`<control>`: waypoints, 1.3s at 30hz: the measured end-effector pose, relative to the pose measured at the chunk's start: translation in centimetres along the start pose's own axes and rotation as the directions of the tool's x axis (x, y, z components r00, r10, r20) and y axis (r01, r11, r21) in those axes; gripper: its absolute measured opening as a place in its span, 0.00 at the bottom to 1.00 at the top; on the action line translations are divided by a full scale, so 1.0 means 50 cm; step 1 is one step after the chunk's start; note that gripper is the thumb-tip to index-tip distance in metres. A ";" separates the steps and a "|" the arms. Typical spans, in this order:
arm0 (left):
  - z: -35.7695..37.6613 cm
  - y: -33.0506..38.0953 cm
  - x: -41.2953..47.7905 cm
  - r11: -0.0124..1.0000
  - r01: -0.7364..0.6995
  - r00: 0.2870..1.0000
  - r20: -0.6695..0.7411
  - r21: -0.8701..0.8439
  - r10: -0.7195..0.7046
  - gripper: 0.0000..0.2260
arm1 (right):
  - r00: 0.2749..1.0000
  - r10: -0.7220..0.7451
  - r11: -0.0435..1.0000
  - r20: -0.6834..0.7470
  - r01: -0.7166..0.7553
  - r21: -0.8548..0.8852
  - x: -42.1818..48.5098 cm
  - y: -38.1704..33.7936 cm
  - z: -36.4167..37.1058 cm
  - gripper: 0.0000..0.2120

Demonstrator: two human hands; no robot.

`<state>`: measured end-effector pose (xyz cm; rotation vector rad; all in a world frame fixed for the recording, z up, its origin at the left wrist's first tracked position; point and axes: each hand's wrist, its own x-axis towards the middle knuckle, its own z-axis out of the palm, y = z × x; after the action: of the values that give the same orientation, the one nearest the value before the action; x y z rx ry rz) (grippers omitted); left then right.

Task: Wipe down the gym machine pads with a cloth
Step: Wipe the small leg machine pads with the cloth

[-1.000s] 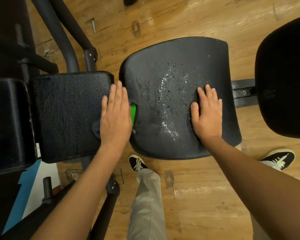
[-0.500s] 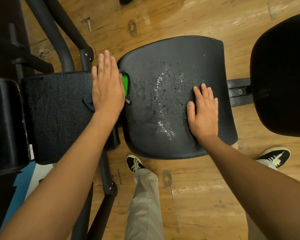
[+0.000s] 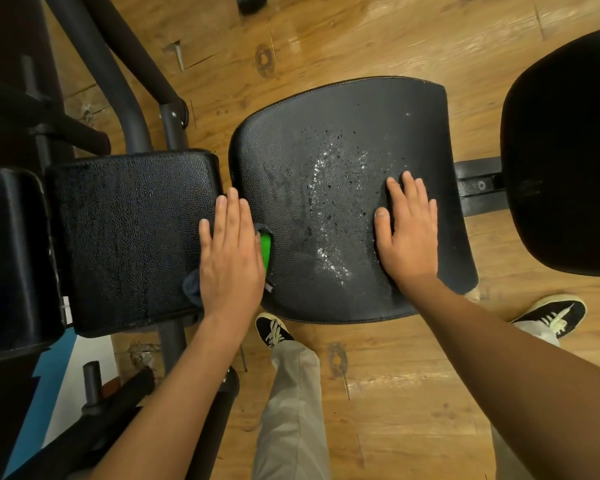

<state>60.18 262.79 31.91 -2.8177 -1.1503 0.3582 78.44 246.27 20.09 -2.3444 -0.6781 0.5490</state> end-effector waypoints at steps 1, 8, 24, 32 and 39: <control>-0.001 0.002 0.008 1.000 -0.005 1.000 -0.001 -0.005 0.005 0.24 | 1.000 -0.001 1.000 0.001 0.001 0.001 0.000 0.000 0.000 0.25; -0.003 0.016 0.112 0.999 -0.001 0.998 -0.064 -0.034 -0.001 0.24 | 1.000 -0.006 1.000 -0.003 0.006 0.002 -0.001 -0.001 -0.003 0.25; 0.022 0.064 0.124 0.992 0.004 0.996 -0.082 -0.130 -0.015 0.25 | 1.000 -0.011 1.000 -0.002 0.011 0.005 0.001 0.003 -0.001 0.25; 0.009 0.065 0.237 0.990 0.008 0.993 -0.119 -0.143 -0.025 0.25 | 1.000 -0.011 1.000 -0.005 0.011 0.009 0.001 0.004 0.001 0.24; 0.002 0.058 0.178 0.972 0.002 0.995 -0.094 -0.235 -0.025 0.26 | 1.000 -0.008 1.000 0.000 0.008 0.011 0.002 0.004 0.001 0.25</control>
<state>68.29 266.90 29.72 -2.9855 -1.2682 0.0874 78.57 246.21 19.92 -2.3304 -0.6822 0.5475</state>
